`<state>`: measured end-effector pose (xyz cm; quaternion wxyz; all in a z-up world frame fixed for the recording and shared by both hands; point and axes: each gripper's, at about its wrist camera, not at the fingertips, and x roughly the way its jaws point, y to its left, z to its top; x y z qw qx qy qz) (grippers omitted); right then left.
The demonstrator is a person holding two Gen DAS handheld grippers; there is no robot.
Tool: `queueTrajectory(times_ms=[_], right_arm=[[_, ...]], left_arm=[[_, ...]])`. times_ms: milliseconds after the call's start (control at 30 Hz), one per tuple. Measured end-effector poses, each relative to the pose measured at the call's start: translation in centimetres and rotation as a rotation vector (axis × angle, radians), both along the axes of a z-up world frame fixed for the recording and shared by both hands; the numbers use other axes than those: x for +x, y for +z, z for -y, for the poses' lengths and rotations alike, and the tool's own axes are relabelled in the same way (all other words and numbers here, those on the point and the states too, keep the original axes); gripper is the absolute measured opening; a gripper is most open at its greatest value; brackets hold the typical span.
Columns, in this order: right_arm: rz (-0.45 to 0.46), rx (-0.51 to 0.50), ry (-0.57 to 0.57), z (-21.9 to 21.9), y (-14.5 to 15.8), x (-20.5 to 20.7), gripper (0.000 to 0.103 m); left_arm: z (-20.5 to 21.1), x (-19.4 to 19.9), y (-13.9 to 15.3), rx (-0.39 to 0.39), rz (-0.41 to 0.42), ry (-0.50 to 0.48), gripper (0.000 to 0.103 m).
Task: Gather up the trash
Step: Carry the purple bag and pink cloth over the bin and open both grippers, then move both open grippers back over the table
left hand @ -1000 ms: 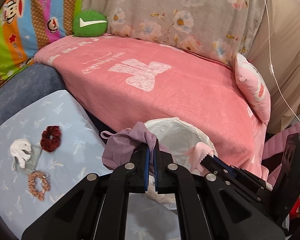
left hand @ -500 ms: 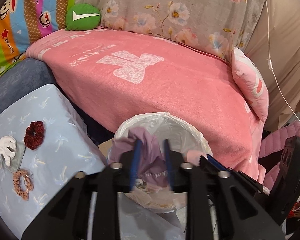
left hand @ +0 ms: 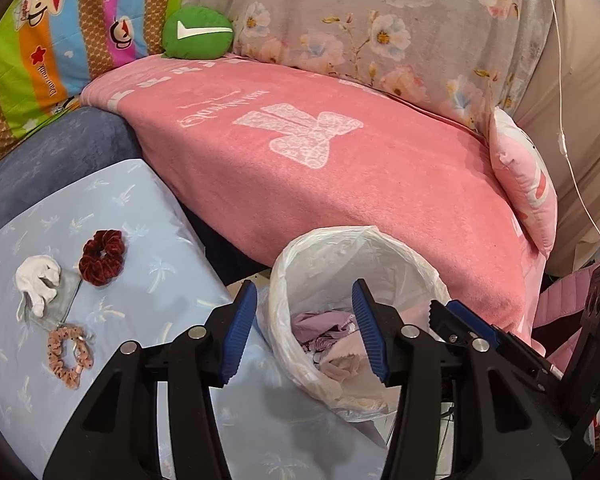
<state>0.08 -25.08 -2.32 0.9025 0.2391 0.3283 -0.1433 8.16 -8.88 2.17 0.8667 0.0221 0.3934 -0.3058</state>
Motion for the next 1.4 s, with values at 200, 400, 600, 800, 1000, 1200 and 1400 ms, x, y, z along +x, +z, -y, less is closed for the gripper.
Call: queueTrajectory(times_ms=[200, 400, 600, 800, 1000, 1200, 1400], right_arm=[[-0.016, -0.006, 0.009, -0.5, -0.2, 0.5, 0.035], [-0.046, -0.018, 0.026, -1.3, -0.9, 1.2, 0.035], [-0.128, -0.032, 0.017, -1.0, -3.4, 1.6, 0.04], [-0.215, -0.057, 0.032, -1.9, -6.5, -0.3, 0.04], [-0.252, -0.111, 0.06, -3.4, -7.4, -2.9, 0.041], [-0.23, -0.094, 0.075, -4.0, -6.6, -4.1, 0.043], [-0.155, -0.117, 0.086, -4.5, -4.0, -3.4, 0.043]], left_arm=[[-1.4, 0.3, 0.0, -0.006, 0.0, 0.026, 0.048], [-2.5, 0.7, -0.4, -0.014, -0.013, 0.054, 0.048], [-3.6, 0.7, -0.9, -0.016, -0.021, 0.07, 0.048], [-4.3, 0.5, -1.9, -0.009, -0.043, 0.082, 0.048], [-5.0, 0.4, -2.7, -0.002, -0.064, 0.094, 0.048], [-5.3, -0.1, -3.2, 0.007, -0.07, 0.096, 0.048], [-6.3, 0.0, -3.3, 0.006, -0.071, 0.12, 0.056]])
